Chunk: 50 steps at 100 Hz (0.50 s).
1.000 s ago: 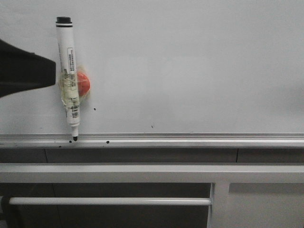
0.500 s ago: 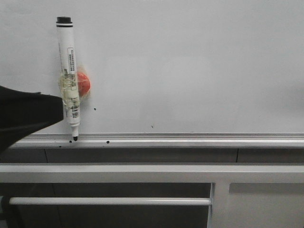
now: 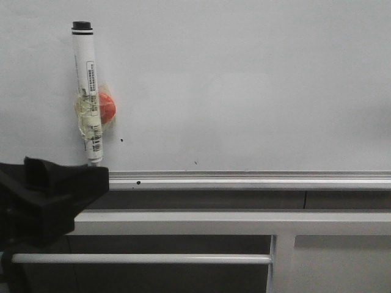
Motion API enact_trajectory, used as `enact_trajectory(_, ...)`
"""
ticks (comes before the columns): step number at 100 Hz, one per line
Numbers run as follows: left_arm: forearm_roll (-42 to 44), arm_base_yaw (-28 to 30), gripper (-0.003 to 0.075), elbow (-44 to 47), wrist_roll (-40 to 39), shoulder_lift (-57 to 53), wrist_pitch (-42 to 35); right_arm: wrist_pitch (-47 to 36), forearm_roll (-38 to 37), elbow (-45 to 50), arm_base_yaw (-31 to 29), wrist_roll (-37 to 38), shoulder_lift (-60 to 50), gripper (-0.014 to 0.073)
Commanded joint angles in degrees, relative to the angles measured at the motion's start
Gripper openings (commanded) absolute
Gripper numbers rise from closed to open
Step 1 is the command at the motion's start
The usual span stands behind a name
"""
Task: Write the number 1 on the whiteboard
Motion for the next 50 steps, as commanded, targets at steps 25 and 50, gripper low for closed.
enact_trajectory(25,0.25,-0.53,0.0438,-3.97,-2.73,0.22,-14.44,-5.93,0.65,-2.13,0.04,-0.71,0.82,-0.0063)
enact_trajectory(50,-0.17,-0.41,0.0434,-5.56,-2.21,0.31,-14.44,-5.93,0.65,-2.13,0.04,-0.71,0.82,-0.0064)
